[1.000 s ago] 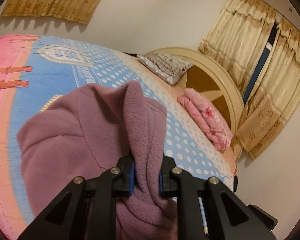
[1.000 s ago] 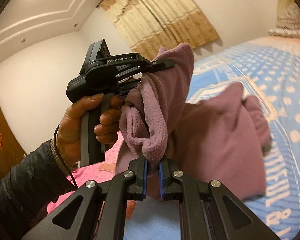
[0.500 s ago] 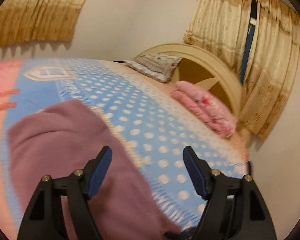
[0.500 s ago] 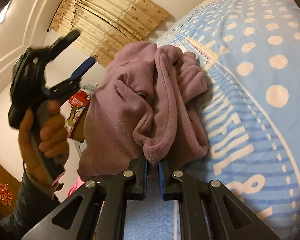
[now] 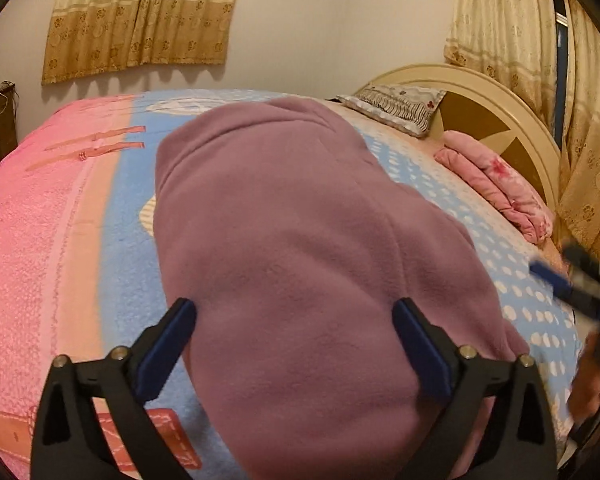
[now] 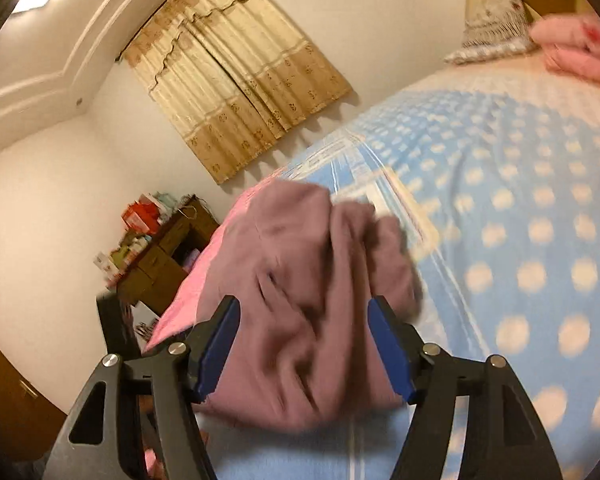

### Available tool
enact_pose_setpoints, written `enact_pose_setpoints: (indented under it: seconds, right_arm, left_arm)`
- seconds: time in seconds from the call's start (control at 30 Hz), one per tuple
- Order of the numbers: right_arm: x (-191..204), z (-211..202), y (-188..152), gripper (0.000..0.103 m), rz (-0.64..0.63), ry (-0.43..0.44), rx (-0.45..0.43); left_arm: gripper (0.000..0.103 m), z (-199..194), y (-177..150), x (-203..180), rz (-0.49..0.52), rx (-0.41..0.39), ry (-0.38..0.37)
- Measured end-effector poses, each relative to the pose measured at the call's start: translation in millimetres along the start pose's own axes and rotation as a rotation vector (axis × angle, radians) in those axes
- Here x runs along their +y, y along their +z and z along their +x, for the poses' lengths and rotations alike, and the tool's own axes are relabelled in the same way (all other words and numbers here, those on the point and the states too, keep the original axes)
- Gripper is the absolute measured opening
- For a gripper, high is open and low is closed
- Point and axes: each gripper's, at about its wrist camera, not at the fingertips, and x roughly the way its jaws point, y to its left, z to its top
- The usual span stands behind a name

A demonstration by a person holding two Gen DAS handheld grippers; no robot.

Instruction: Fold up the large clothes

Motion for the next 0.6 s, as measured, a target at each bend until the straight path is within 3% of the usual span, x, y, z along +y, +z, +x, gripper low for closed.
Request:
enact_pose_setpoints:
  seconds: [0.07, 0.2, 0.23, 0.27, 0.37, 0.47, 0.53, 0.6]
  right_arm:
    - [4.4, 24.2, 18.0, 0.067, -0.025, 0.028, 0.042]
    - [-14.8, 100.4, 29.7, 0.065, 0.075, 0.043, 0.239]
    - [-16.9, 110.4, 24.5, 0.054, 0.096, 0.061, 0.273]
    - [-17.9, 120.0, 20.6, 0.018, 0.108, 0.109, 0.304]
    - [-8.3, 101.3, 20.2, 0.016, 0.048, 0.108, 0.241]
    - [-4.3, 62.7, 29.9, 0.016, -0.016, 0.063, 0.137]
    - [-14.5, 58.6, 35.5, 0.016, -0.001, 0.034, 0.143]
    - [-34.6, 78.5, 28.7, 0.016, 0.012, -0.048, 0.217]
  left_arm:
    - [0.102, -0.5, 0.1, -5.2, -0.003, -0.008, 0.005]
    - [0.102, -1.9, -0.6, -7.6, -0.029, -0.018, 0.006]
    - [0.102, -3.3, -1.5, -6.1, -0.042, -0.017, 0.0]
    - [0.102, -6.2, -0.9, -4.7, -0.055, -0.017, -0.008]
    - [0.103, -21.9, 1.2, 0.3, -0.082, -0.077, -0.033]
    - [0.103, -29.7, 6.1, 7.3, -0.083, -0.104, -0.007]
    - [0.103, -18.5, 7.5, 6.7, -0.069, -0.068, 0.022]
    - [0.103, 5.2, 4.3, 1.9, -0.039, 0.021, 0.044]
